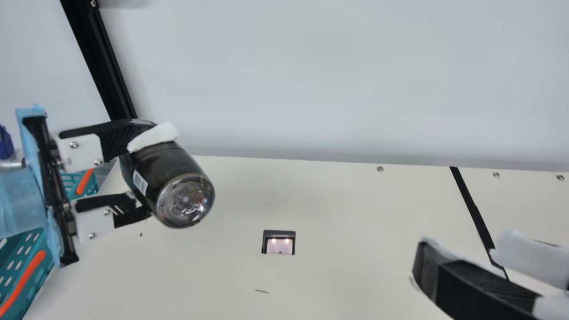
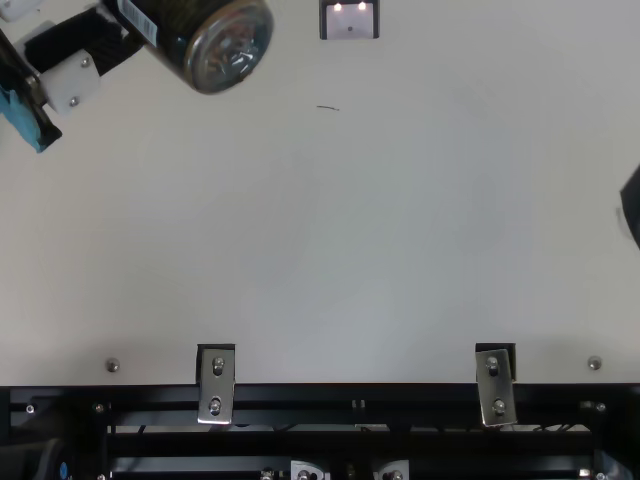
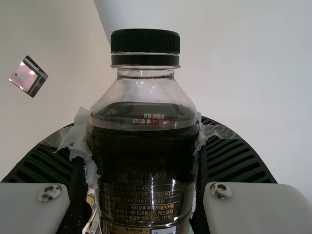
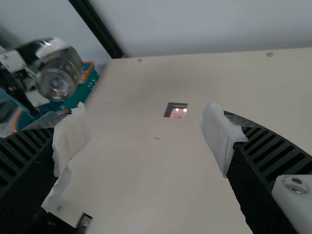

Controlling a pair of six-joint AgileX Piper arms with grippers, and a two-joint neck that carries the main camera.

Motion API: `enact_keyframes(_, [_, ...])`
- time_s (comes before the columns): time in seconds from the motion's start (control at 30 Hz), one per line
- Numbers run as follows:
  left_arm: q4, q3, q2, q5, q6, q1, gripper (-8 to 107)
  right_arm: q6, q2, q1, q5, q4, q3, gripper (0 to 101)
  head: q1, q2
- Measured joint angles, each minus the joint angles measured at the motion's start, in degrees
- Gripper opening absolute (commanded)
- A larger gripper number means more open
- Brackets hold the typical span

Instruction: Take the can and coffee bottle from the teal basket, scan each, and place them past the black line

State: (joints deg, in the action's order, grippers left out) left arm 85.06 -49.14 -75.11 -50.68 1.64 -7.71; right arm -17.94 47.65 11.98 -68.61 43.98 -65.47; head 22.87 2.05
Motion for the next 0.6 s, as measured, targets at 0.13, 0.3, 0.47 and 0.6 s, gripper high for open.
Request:
enact_keyframes(0.13, [0.0, 0.0, 0.0, 0.0, 0.0, 0.0, 10, 2.5, 2.8, -1.5, 2.5, 5.9, -1.3, 101, 0.3, 0.0])
enact_keyframes(0.3, [0.0, 0.0, 0.0, 0.0, 0.0, 0.0, 10, 4.8, 7.0, -4.2, 5.7, 11.9, -2.2, 101, 0.3, 0.0])
enact_keyframes(0.47, [0.0, 0.0, 0.0, 0.0, 0.0, 0.0, 10, 7.6, 11.4, -8.5, 10.0, 15.4, -2.2, 101, 0.0, 0.0])
enact_keyframes(0.6, [0.0, 0.0, 0.0, 0.0, 0.0, 0.0, 10, 9.6, 14.4, -12.9, 14.0, 16.0, -2.0, 101, 0.0, 0.0])
